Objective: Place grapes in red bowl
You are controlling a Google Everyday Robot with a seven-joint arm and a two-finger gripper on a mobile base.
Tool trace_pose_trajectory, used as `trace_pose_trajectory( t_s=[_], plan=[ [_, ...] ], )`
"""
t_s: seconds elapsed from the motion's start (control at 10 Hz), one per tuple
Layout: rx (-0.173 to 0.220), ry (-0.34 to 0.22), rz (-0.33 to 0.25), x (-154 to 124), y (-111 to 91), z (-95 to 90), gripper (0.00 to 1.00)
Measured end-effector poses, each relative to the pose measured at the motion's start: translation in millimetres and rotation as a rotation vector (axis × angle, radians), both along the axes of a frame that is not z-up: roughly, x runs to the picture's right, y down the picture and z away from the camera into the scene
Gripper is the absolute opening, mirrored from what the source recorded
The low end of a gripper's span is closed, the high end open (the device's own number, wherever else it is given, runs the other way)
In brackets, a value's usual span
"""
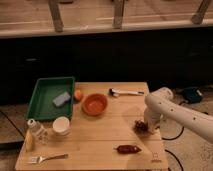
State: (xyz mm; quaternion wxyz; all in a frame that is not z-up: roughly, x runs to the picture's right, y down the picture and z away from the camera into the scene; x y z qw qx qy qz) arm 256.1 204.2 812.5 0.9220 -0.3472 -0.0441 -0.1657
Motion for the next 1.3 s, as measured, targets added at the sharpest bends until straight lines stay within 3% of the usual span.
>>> trace_pose_trajectory(
  t_s=[0.2,0.6,0.9,1.2,1.3],
  plan=[
    [0.007,0.009,-0.012,-0.7,-15.7,-17.5,0.03],
    [0.032,0.014,-0.031,-13.8,-32.4,-23.2,0.03],
    [0.047,0.017,-0.056,-23.1,-58.7,-43.8,0.03],
    [0.054,0.017,-0.082,-33.4,-70.6,-46.3,0.03],
    [0.062,0.007,-0.092,-50.5,-81.3,-48.6,0.03]
  ],
)
